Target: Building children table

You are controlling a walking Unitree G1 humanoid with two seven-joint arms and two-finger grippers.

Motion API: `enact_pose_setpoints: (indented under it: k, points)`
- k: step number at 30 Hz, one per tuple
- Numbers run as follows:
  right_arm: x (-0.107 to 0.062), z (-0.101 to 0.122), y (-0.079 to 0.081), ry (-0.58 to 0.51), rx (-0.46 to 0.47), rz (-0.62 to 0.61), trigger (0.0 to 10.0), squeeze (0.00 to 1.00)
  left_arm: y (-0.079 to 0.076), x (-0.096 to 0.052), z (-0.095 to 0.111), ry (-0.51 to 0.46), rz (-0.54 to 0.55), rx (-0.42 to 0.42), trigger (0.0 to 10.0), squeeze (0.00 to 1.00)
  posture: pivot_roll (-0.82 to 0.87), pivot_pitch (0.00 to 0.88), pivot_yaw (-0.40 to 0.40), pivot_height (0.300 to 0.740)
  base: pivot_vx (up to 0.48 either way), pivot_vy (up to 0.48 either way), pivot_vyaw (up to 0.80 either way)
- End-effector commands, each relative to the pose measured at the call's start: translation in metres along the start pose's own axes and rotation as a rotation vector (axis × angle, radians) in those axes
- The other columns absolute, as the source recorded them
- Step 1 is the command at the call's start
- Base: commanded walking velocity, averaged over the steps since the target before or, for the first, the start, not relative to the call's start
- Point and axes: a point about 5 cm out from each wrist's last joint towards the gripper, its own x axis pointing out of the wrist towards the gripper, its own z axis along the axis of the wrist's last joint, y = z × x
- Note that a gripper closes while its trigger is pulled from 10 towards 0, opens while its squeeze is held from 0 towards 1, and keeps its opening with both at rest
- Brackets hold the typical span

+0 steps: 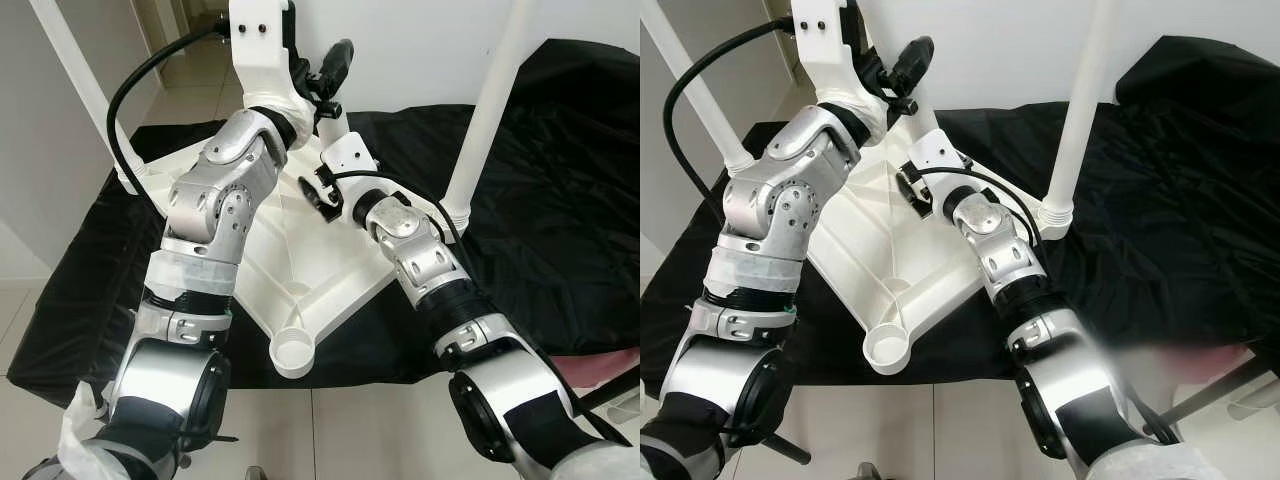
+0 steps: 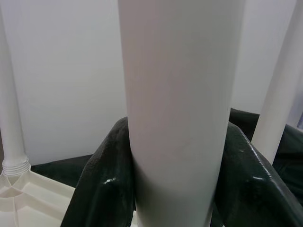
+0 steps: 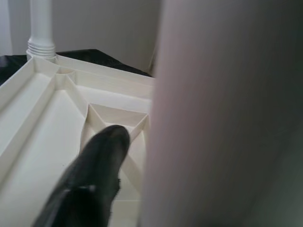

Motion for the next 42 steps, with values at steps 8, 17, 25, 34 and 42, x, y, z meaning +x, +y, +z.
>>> enact_pose_setpoints:
  k: [8, 17, 25, 34, 42]
  points:
    - [0.003, 0.004, 0.007, -0.023, 0.002, 0.025, 0.0, 0.0, -0.008, 0.0, 0.004, -0.015, -0.024, 0.012, 10.0, 0.0, 0.03, 0.007, 0.074, 0.74, 0.0, 0.0, 0.0]
    - [0.001, -0.003, 0.011, 0.0, 0.084, -0.007, 10.0, 0.0, -0.015, -0.002, 0.003, -0.03, -0.063, 0.017, 10.0, 1.0, 0.03, 0.012, 0.072, 0.74, 0.0, 0.0, 0.0]
    - [-0.003, -0.01, 0.016, 0.019, 0.185, -0.082, 10.0, 0.0, -0.013, -0.007, 0.005, -0.055, -0.065, 0.024, 10.0, 1.0, 0.02, 0.015, 0.065, 0.74, 0.0, 0.0, 0.0]
    - [-0.012, -0.018, 0.003, 0.012, 0.205, -0.176, 10.0, 0.0, -0.001, -0.019, 0.011, -0.098, -0.029, -0.017, 10.0, 0.0, 0.02, 0.022, 0.063, 0.74, 0.0, 0.0, 0.0]
    - [-0.023, -0.019, -0.007, -0.031, 0.219, -0.239, 10.0, 0.0, 0.012, -0.032, 0.009, -0.107, 0.025, 0.009, 10.0, 0.0, 0.03, 0.022, 0.056, 0.74, 0.0, 0.0, 0.0]
